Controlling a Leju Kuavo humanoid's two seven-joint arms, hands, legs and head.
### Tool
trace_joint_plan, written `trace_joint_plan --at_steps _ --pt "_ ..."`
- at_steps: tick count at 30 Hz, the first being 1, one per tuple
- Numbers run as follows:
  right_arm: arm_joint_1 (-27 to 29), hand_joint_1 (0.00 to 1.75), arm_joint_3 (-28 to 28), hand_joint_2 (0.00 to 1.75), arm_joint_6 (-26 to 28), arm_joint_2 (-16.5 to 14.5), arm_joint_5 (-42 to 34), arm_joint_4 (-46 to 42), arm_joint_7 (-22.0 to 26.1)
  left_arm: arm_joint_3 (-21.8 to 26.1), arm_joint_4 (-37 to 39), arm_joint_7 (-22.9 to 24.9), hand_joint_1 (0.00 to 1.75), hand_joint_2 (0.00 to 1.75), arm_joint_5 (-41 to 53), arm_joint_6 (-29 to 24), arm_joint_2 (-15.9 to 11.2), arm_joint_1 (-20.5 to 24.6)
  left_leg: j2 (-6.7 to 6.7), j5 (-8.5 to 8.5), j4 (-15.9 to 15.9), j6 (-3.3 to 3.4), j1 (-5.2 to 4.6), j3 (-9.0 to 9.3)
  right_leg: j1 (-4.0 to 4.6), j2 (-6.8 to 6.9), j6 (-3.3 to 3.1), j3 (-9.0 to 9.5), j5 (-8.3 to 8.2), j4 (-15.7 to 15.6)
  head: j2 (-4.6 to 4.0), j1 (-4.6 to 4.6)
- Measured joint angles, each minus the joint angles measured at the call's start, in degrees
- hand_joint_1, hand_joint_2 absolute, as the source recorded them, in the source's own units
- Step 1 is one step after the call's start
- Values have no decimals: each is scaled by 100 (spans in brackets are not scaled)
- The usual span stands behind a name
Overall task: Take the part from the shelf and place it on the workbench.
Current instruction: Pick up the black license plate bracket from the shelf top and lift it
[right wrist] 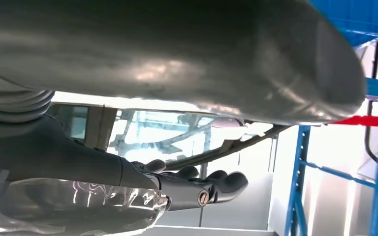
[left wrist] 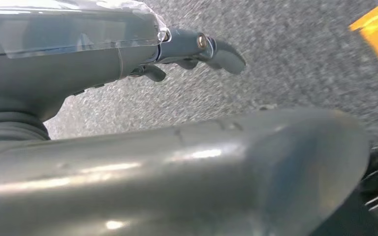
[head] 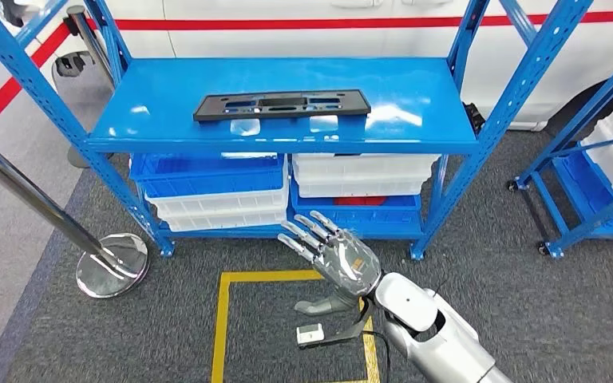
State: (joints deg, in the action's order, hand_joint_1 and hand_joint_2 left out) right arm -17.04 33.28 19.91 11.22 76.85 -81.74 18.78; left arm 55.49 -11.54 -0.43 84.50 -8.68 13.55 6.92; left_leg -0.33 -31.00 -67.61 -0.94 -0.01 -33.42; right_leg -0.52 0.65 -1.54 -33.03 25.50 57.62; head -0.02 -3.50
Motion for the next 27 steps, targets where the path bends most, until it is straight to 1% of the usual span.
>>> trace_joint_plan --at_steps 1,2,3,4,5,7,8,9,10,11,12,13,14,15,16,17,18,19,20,21,22,23,24,25,26,27 --pt "4 0 1 0 0 37 0 -5 0 0 0 -1 0 0 1 0 1 -5 1 -137 -340 -28 13 -260 -1 1 -5 62 57 0 0 -1" --pt "13 0 3 0 0 69 0 -7 1 0 0 -1 0 0 1 0 0 -17 1 -255 -564 -51 25 -477 -2 -2 -4 128 115 0 0 -1" --pt "23 0 4 0 0 97 0 -9 1 0 0 -1 0 0 2 0 -1 -31 2 -319 -631 -63 31 -625 -5 -8 3 205 178 0 0 -1" --pt "30 0 5 0 0 127 0 -11 2 0 0 -1 0 0 3 0 -2 -40 2 -276 -508 -62 33 -683 -9 -15 14 294 246 0 0 -1" --pt "35 0 7 0 0 150 0 -15 2 0 0 -1 0 0 4 0 -3 -46 2 -111 -227 -51 34 -664 -14 -20 29 392 320 0 0 -1" --pt "39 0 8 0 -2 187 1 -24 2 0 1 -1 0 0 9 4 -4 -59 2 519 494 7 24 -551 -14 -24 72 566 469 -2 0 0" --pt "42 0 8 0 -2 198 1 -29 2 0 2 -1 0 0 10 7 -4 -61 2 759 731 51 9 -504 -10 -29 101 620 525 -14 0 1" --pt "46 0 8 0 -2 209 1 -36 2 -1 3 1 0 0 11 13 -3 -63 1 922 867 101 -8 -477 -5 -34 138 667 564 -41 0 0" --pt "48 0 8 0 -1 214 1 -45 2 -1 4 3 0 0 11 19 -3 -61 1 936 905 151 -21 -453 1 -43 182 702 563 -43 0 -1" --pt "46 0 7 0 1 219 1 -54 2 -2 4 5 0 0 13 22 -2 -54 -3 908 936 197 -18 -397 0 -50 224 702 530 -6 0 -1" --pt "43 0 7 0 1 222 0 -61 2 -3 4 8 0 0 15 27 -1 -52 -10 896 979 237 -11 -334 -7 -53 257 652 462 132 0 -1" --pt "37 0 6 0 0 222 -1 -63 3 -3 4 8 0 0 16 29 1 -50 -16 861 1016 272 0 -257 -15 -56 278 510 379 393 0 0" --pt "34 0 5 0 -2 221 -1 -62 3 -3 4 8 0 0 18 32 1 -45 -23 818 1043 299 7 -177 -23 -58 290 293 347 730 0 1" --pt "36 0 5 0 -4 214 -1 -60 5 -3 4 8 0 0 17 34 2 -42 -29 761 1060 319 6 -103 -30 -57 296 26 399 1086 0 1" --pt "41 0 5 0 -8 207 0 -57 9 -2 4 8 0 0 17 38 2 -40 -36 695 1064 332 4 -29 -30 -58 308 -237 555 1389 0 0" --pt "50 0 5 0 -12 200 0 -53 13 -2 4 8 0 0 17 42 2 -42 -47 623 1064 338 0 53 -30 -58 323 -458 774 1577 0 0" --pt "59 0 5 0 -15 195 0 -49 16 -2 4 8 0 0 17 45 3 -47 -61 547 1064 342 -5 146 -30 -58 333 -611 975 1629 0 0" --pt "65 0 5 0 -18 195 0 -46 18 -2 4 8 0 0 17 48 3 -52 -75 466 1064 342 -12 253 -28 -57 335 -692 1074 1537 0 1" --pt "68 0 5 0 -20 196 0 -44 21 -2 4 8 0 0 17 50 3 -56 -84 383 1064 340 -20 367 -25 -57 320 -713 1022 1323 0 1" --pt "69 0 5 0 -22 195 0 -41 26 -2 4 8 0 0 17 50 4 -58 -89 295 1065 333 -29 476 -16 -53 284 -689 761 998 0 1" --pt "74 0 5 0 -27 192 0 -36 32 -2 7 7 0 0 16 51 7 -59 -91 203 1053 321 -41 583 6 -46 238 -662 349 646 0 1" --pt "79 0 6 0 -33 188 1 -27 38 -2 10 7 0 0 16 52 9 -58 -94 109 1048 301 -54 661 30 -43 196 -628 -14 379 0 1" --pt "83 0 6 0 -38 185 2 -21 43 -2 12 6 0 0 14 53 12 -55 -96 22 1054 276 -63 732 54 -43 161 -595 -294 199 0 1" --pt "82 0 6 0 -43 183 3 -18 46 -2 15 5 0 0 11 53 13 -49 -96 -26 1041 248 -70 795 70 -47 136 -567 -403 131 0 2" --pt "71 0 6 0 -46 184 3 -20 49 -2 14 5 0 0 8 53 13 -35 -95 -38 1005 212 -73 822 68 -61 111 -511 -364 127 0 1" --pt "58 0 5 0 -45 195 2 -24 55 -2 14 4 0 0 5 52 12 -21 -84 -9 888 177 -67 806 60 -67 81 -449 -327 105 0 1"
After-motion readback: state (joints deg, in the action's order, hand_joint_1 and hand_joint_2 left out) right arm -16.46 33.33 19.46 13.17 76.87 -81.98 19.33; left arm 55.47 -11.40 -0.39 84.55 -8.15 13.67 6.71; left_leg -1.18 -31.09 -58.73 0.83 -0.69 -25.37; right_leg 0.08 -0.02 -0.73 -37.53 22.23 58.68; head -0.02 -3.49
